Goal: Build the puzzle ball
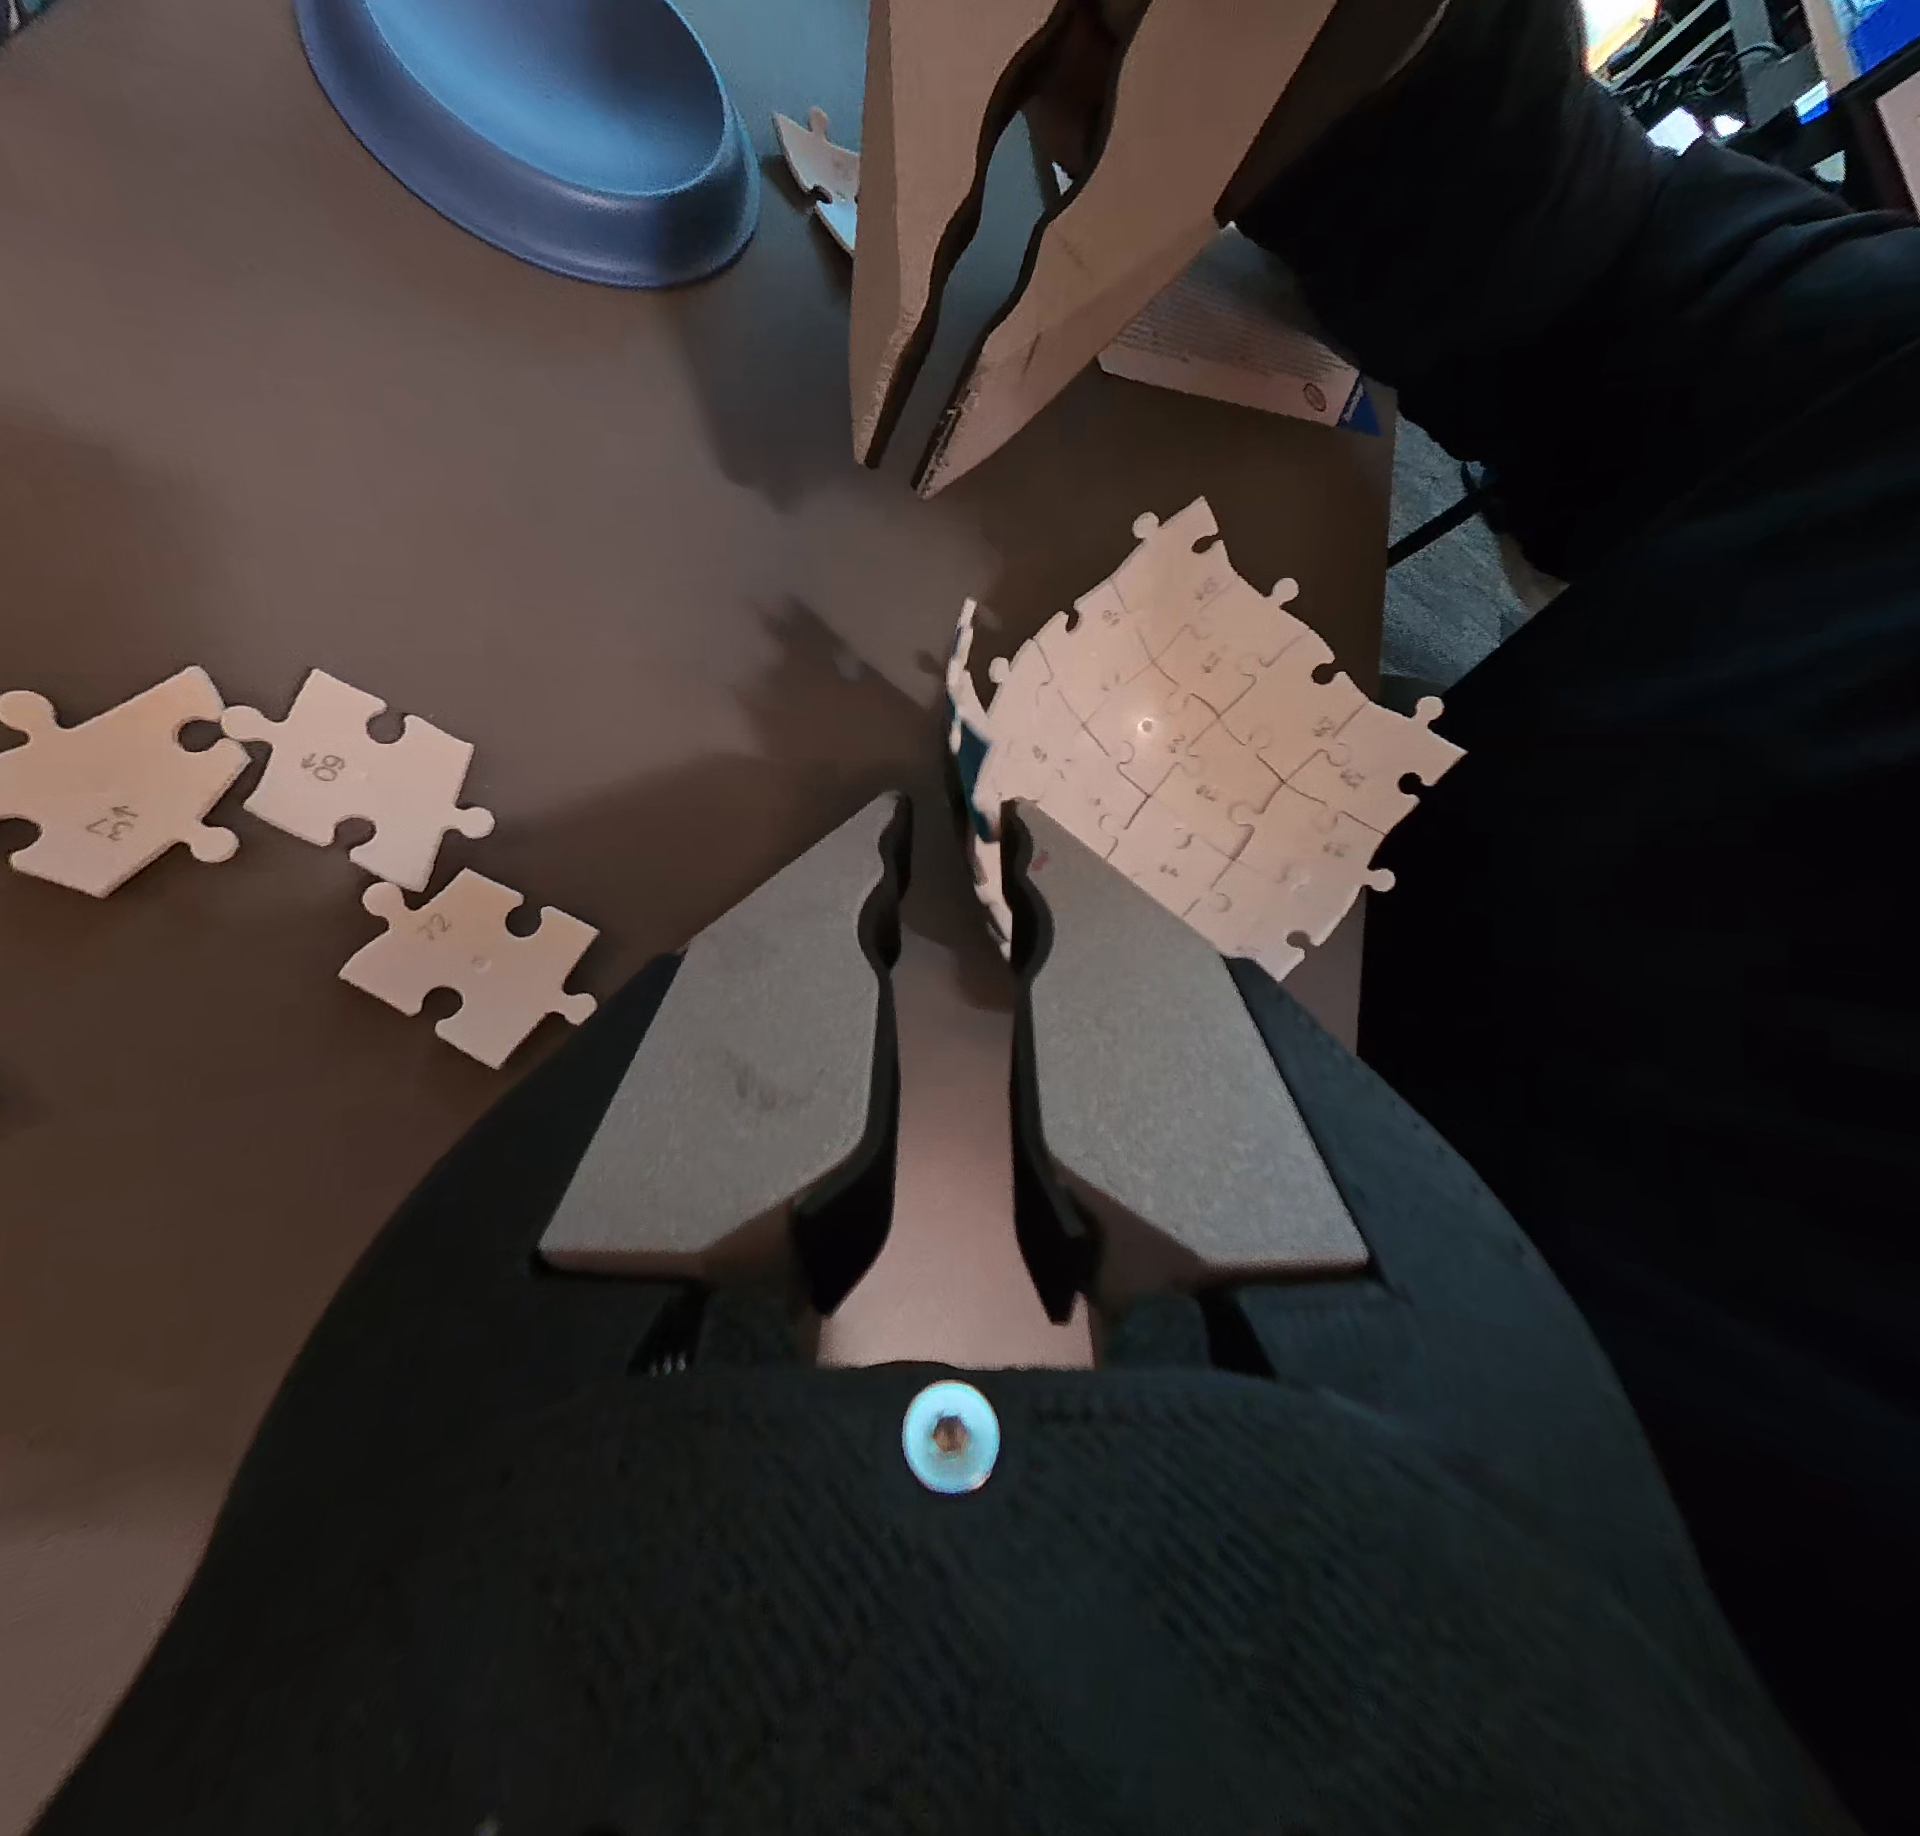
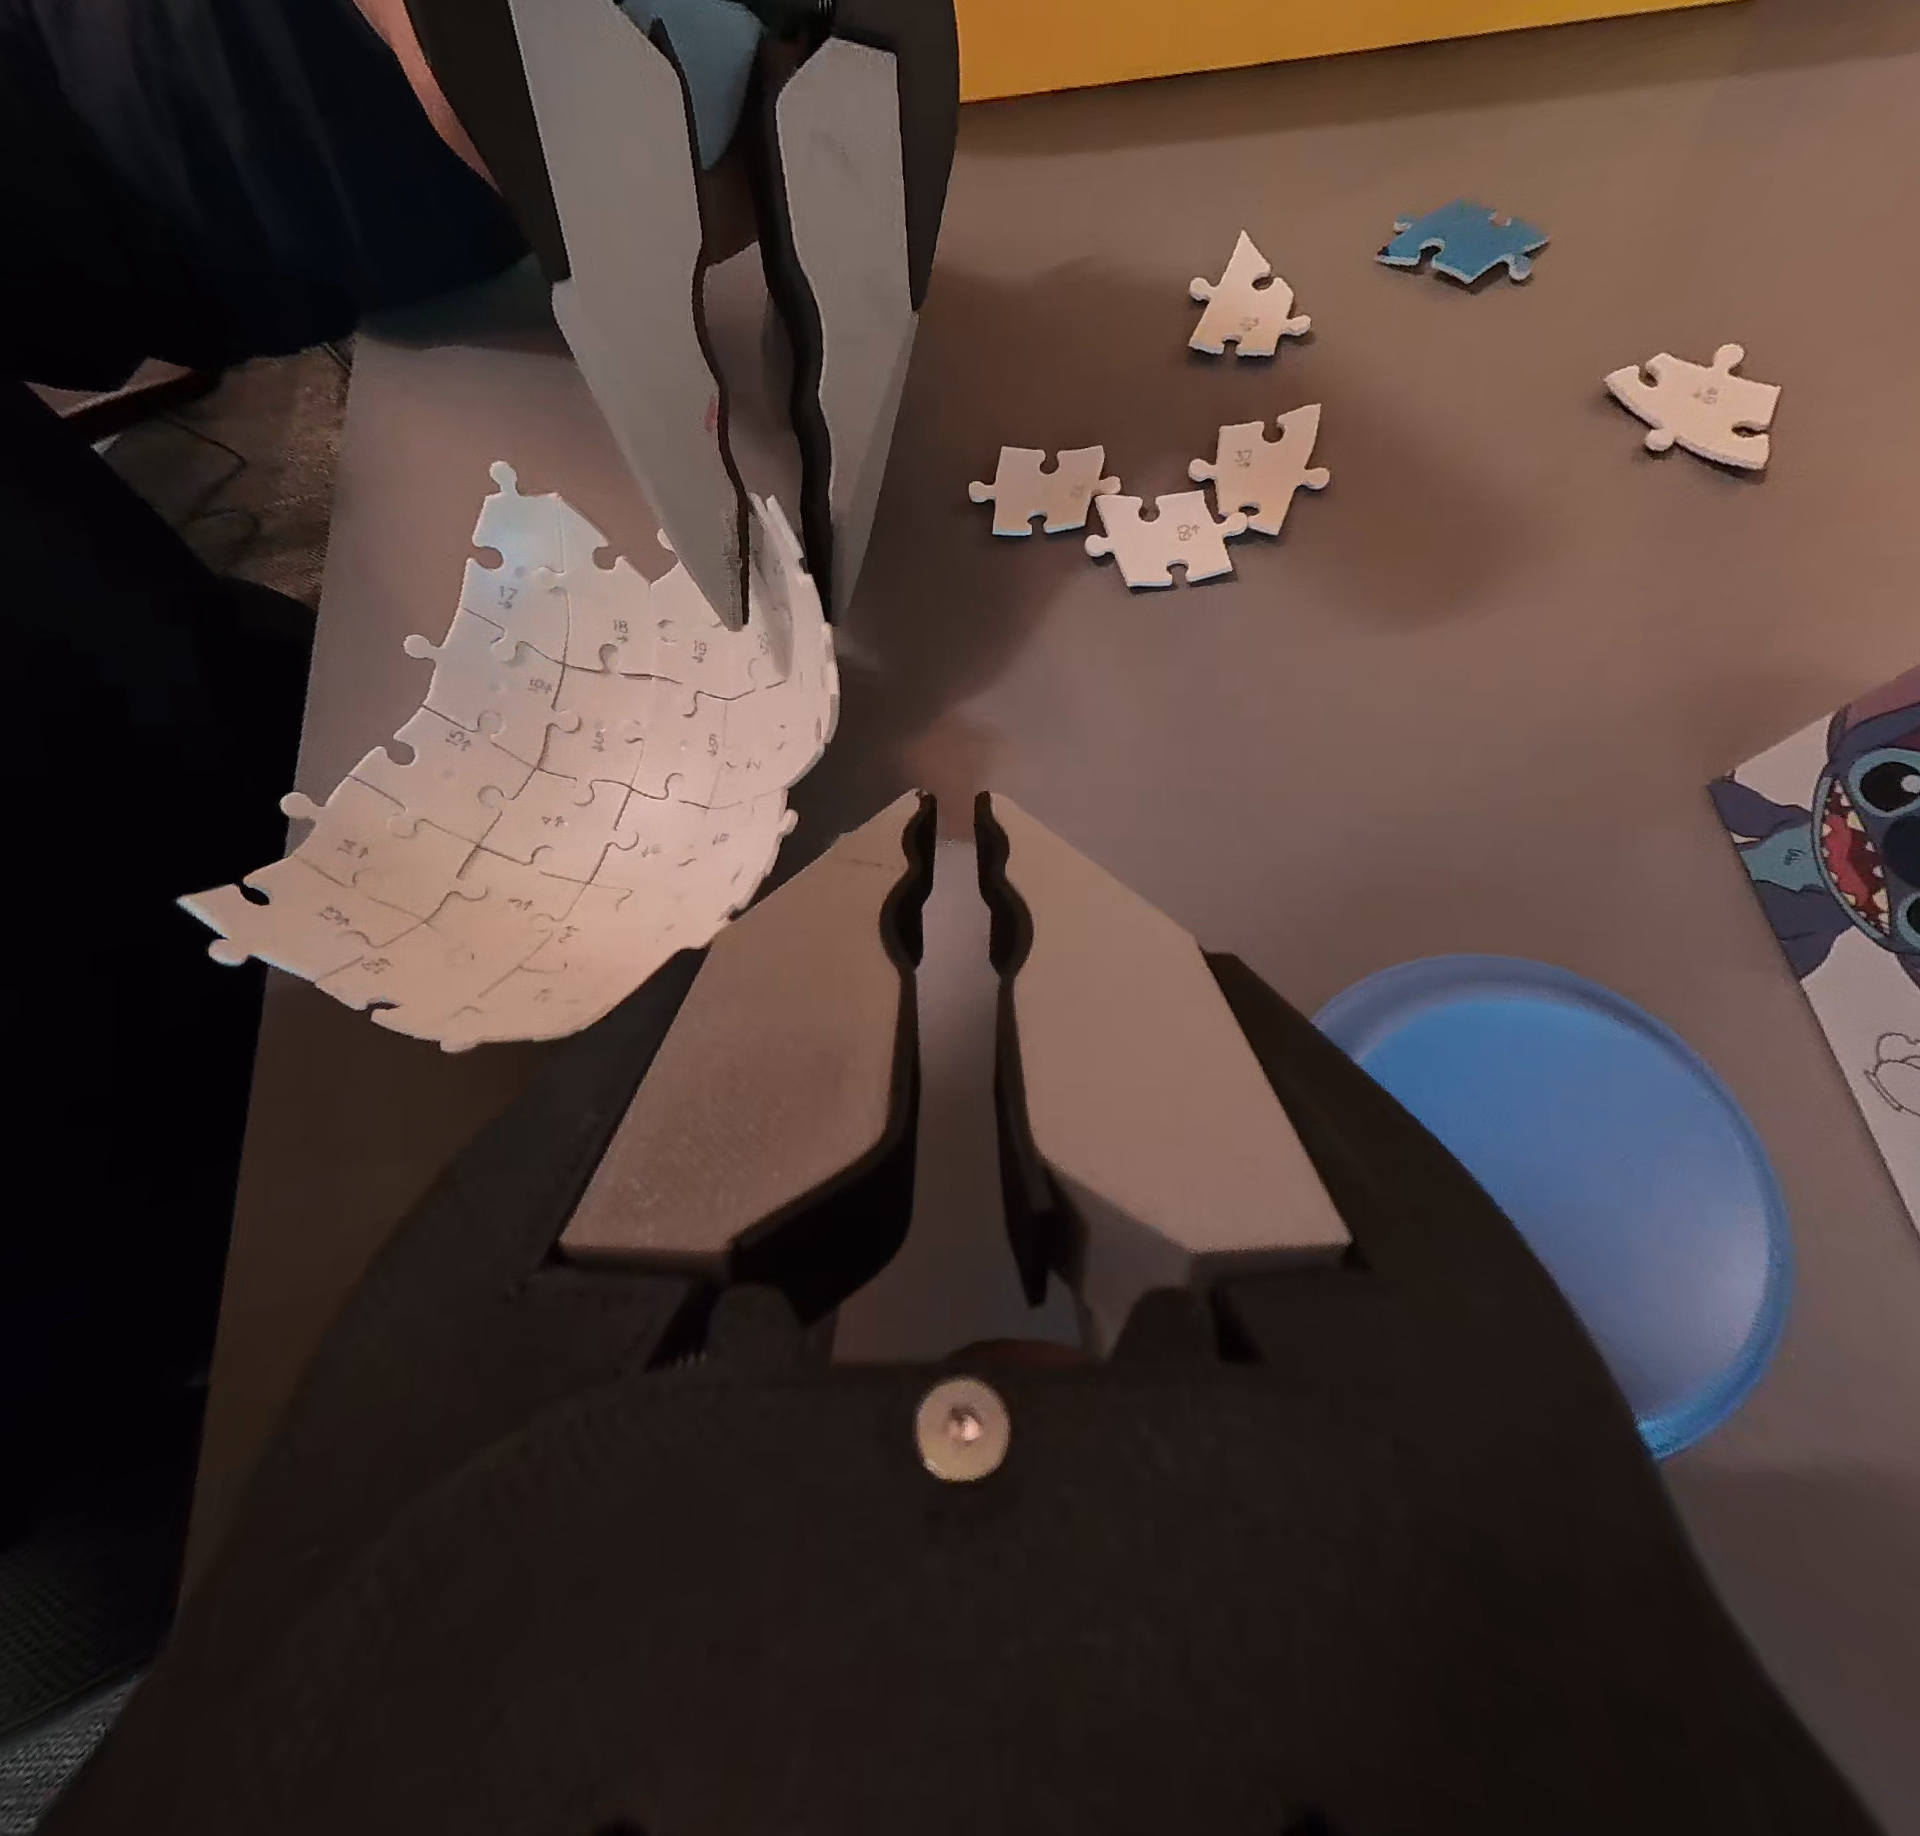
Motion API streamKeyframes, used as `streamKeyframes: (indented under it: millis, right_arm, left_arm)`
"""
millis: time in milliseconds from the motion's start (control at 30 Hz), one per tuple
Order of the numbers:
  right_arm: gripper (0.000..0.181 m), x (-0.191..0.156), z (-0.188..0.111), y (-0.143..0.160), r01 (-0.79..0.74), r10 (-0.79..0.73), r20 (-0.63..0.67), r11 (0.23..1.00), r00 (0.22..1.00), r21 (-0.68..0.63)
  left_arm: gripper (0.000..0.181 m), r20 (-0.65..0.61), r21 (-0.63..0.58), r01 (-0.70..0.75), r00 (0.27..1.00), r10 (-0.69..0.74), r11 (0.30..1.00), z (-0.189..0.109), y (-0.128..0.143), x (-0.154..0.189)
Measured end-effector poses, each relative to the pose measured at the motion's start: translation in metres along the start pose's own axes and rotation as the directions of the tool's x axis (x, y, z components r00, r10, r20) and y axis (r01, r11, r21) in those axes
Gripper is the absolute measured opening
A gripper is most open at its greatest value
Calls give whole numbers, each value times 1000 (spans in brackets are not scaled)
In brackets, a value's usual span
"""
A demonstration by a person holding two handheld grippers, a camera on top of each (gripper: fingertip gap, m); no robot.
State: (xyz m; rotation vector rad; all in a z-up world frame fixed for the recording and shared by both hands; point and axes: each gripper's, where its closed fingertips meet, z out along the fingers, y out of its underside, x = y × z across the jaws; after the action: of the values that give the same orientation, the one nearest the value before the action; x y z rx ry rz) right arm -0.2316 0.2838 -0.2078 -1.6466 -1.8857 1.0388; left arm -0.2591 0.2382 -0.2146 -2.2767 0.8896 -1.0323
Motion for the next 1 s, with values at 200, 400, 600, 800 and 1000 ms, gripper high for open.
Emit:
streamKeyframes:
  millis: [200,400,600,800,1000]
  right_arm:
    - [4,2,0,2,2,-3,-12,1000,1000,-7]
    - [6,5,1,4,-4,4,-17,1000,1000,-11]
    - [6,16,1,5,-14,14,-65,1000,998,0]
    - [6,35,-9,-4,-39,51,-153,996,987,83]
    - [6,56,-17,-3,-64,94,-235,989,967,132]
  left_arm:
    - [15,-31,-2,3,1000,-3,1000,0,1,4]
    - [18,-38,49,-7,999,9,999,-12,-7,8]
    - [31,-1,161,10,1000,-10,987,-28,-24,-2]
    - [39,56,263,26,998,-43,964,-40,-37,-16]
    - [40,98,281,-12,995,-17,960,-43,-41,-16]
